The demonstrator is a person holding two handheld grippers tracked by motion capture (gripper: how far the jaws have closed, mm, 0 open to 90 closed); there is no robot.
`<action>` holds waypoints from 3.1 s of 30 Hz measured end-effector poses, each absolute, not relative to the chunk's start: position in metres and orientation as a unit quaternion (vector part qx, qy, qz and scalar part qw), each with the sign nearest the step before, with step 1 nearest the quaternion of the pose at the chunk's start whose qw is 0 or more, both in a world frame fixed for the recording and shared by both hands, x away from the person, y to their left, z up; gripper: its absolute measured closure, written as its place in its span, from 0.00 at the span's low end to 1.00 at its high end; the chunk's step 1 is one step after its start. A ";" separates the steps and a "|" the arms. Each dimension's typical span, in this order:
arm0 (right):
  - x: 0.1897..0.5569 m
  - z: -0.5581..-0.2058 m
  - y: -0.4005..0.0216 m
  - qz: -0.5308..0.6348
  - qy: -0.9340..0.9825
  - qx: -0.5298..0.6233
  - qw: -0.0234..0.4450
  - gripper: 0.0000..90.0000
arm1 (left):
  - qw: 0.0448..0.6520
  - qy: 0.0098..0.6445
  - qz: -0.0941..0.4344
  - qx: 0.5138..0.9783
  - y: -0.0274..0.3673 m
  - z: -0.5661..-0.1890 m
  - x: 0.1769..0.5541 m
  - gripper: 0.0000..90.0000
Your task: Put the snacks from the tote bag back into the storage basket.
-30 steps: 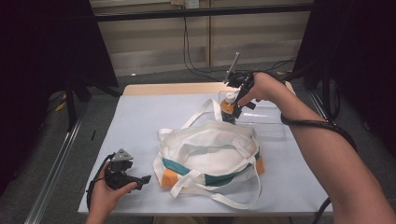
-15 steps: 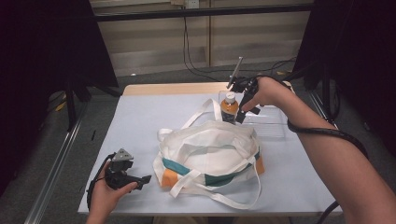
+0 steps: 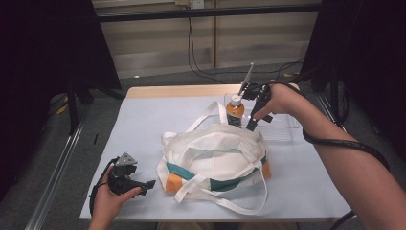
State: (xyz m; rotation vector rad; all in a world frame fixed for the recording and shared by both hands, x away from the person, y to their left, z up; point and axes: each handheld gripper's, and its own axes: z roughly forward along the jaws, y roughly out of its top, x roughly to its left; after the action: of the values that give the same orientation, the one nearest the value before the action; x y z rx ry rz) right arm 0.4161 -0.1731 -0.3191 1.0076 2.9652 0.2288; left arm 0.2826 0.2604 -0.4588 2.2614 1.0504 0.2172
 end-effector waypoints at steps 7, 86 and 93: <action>0.407 -0.317 -0.178 0.071 0.946 0.315 0.003 0.16 | 0.314 0.397 0.081 0.859 0.259 -0.459 0.282 0.06; 0.339 -0.338 -0.243 0.084 0.940 0.331 -0.002 0.16 | 0.312 0.398 0.094 0.857 0.250 -0.460 0.281 0.06; 0.332 -0.347 -0.248 0.080 0.939 0.335 -0.003 0.16 | 0.317 0.399 0.096 0.855 0.249 -0.461 0.280 0.06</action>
State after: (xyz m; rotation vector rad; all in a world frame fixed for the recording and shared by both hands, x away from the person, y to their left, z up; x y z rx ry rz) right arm 0.3319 -0.2477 -0.3469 1.0555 2.9539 0.2515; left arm 0.2804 0.2487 -0.4606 2.2512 1.0507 0.2536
